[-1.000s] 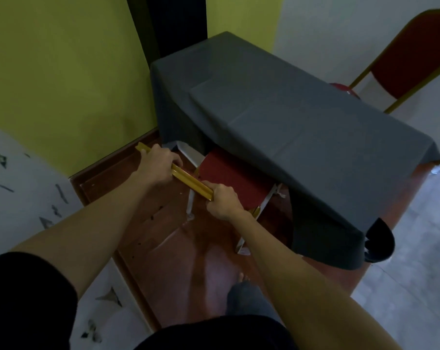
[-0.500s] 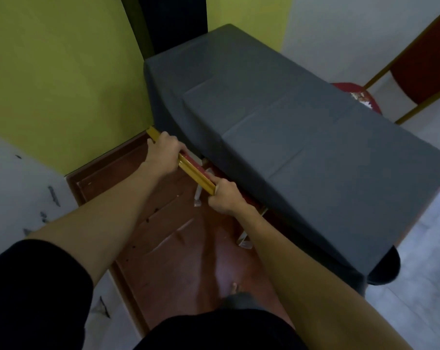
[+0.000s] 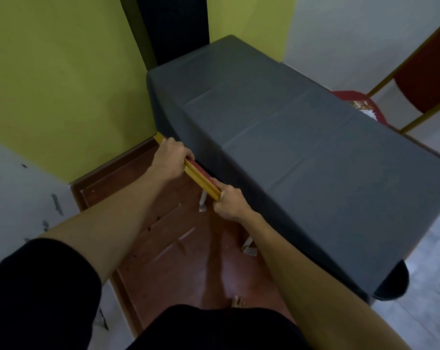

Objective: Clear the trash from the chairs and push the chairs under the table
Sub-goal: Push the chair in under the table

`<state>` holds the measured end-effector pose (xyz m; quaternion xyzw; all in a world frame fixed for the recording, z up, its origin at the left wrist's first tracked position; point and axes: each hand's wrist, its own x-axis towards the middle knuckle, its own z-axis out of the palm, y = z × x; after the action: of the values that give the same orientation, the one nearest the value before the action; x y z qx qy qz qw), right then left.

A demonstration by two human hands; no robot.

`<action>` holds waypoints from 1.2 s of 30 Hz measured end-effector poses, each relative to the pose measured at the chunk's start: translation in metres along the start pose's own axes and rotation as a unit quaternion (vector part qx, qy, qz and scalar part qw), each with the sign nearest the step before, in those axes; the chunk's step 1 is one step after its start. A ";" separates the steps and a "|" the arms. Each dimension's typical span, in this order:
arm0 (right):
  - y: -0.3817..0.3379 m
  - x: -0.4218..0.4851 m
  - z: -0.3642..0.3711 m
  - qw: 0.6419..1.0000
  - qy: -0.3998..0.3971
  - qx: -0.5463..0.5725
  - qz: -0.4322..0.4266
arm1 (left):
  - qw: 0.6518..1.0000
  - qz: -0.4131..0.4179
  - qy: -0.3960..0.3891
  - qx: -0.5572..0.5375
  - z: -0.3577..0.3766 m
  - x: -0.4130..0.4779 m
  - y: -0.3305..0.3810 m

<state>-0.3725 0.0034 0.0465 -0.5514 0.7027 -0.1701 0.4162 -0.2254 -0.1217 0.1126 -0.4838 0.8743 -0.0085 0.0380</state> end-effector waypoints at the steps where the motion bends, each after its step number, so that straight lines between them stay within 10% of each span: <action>1: 0.000 0.000 -0.002 1.000 0.001 0.001 0.002 | 1.000 0.000 0.000 -0.001 -0.001 0.002 0.001; 22: -0.007 -0.008 -0.001 0.997 0.047 0.060 0.032 | 0.998 0.038 0.037 -0.018 0.017 0.013 -0.014; 36: 0.048 -0.101 -0.031 0.978 0.107 0.115 0.138 | 0.934 0.166 -0.272 -0.159 -0.031 -0.024 0.090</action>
<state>-0.4222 0.1052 0.0718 -0.3764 0.7884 -0.2488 0.4182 -0.2908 -0.0546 0.1399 -0.3157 0.8880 0.2695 0.1980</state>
